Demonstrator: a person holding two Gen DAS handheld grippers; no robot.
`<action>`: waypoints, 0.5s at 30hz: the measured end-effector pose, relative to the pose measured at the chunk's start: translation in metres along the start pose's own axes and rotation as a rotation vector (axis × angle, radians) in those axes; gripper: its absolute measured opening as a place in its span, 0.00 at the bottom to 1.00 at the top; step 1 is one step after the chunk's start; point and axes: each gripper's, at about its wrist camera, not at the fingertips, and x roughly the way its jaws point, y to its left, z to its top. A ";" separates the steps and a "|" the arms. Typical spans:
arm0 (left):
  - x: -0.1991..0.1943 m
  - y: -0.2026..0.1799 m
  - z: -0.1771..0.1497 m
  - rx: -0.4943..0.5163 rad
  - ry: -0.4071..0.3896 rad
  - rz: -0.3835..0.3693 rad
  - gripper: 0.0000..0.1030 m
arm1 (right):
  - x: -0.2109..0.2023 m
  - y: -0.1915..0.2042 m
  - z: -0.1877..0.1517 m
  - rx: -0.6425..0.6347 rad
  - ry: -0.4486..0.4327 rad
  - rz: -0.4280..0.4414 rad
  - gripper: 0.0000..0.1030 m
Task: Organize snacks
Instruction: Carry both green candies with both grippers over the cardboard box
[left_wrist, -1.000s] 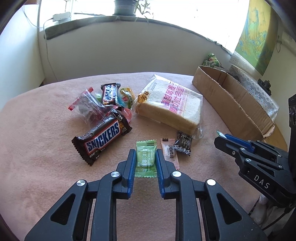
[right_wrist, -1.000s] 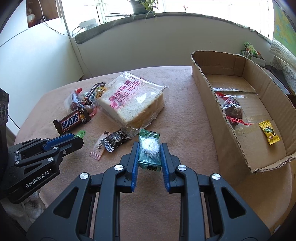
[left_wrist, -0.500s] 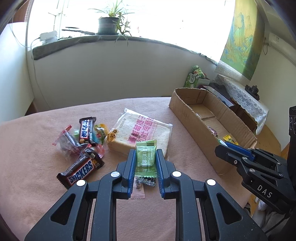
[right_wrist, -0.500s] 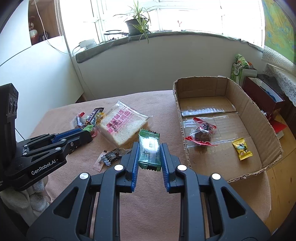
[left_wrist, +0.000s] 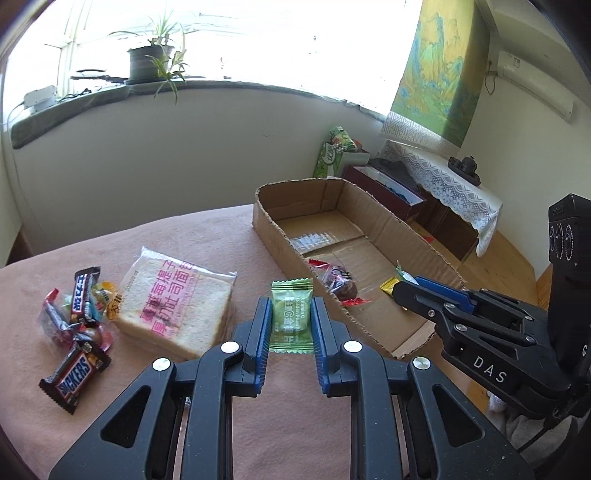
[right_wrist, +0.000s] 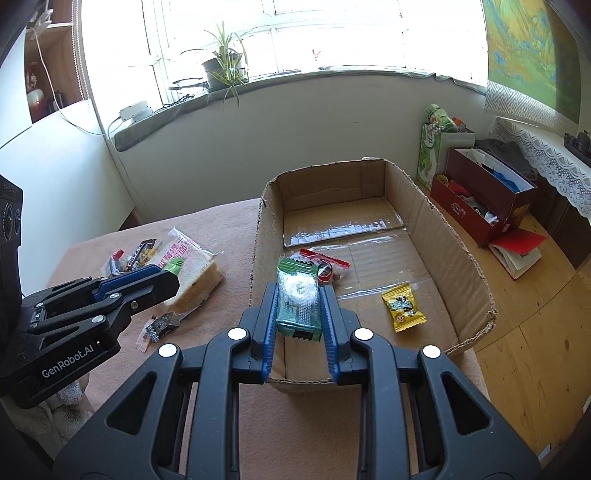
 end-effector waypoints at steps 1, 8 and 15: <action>0.002 -0.003 0.001 0.004 0.001 -0.002 0.19 | 0.000 -0.004 0.001 0.001 0.001 -0.004 0.22; 0.015 -0.026 0.008 0.036 0.014 -0.023 0.19 | 0.006 -0.026 0.004 0.012 0.005 -0.035 0.22; 0.029 -0.045 0.010 0.068 0.035 -0.045 0.19 | 0.012 -0.049 0.005 0.051 0.002 -0.051 0.22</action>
